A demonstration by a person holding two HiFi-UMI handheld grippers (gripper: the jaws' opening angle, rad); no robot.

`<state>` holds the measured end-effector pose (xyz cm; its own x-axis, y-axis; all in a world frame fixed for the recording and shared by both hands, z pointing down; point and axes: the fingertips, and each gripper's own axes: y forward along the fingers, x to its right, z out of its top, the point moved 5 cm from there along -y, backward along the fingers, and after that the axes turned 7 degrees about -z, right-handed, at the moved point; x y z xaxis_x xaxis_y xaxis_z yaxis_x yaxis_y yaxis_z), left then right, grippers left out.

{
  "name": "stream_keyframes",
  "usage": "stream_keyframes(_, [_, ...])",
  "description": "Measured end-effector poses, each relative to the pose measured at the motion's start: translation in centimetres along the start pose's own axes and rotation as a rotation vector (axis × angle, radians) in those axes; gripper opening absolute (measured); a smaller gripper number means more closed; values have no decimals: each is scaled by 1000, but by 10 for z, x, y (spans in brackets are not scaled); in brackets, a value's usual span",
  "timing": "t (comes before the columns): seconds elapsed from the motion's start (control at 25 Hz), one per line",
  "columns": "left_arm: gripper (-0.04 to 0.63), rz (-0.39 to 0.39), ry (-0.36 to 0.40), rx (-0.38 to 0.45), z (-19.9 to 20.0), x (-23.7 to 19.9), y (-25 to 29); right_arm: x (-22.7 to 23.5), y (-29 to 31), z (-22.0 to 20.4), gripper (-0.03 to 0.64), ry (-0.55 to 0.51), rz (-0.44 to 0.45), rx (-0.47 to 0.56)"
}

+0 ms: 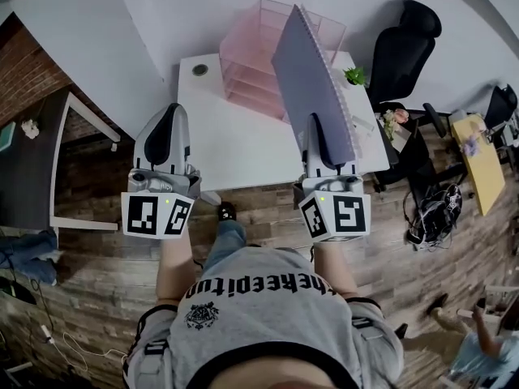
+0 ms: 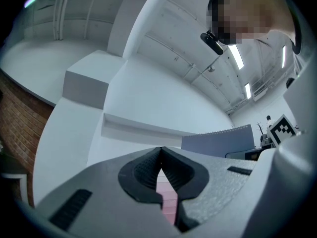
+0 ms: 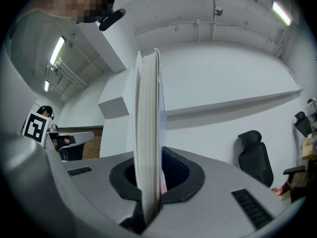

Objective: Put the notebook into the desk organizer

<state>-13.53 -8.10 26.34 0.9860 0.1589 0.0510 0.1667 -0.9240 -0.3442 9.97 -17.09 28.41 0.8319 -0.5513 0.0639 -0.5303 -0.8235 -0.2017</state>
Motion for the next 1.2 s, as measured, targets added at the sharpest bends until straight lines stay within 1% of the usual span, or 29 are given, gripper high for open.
stream_keyframes(0.32, [3,-27,-12,7,-14,-57,43,-10,62,-10,32,-8,-41,2])
stream_keyframes(0.88, [3,-103,-33,33,-30,-134,102,-29,141,-19,32,-27,-132,7])
stream_keyframes(1.08, [3,-126,-44,33,-40,-157,119,-29,167,-27,32,-42,-183,-19])
stream_keyframes(1.2, [3,-142,-51,33,-44,-168,128,-30,181,-31,32,-71,-213,-41])
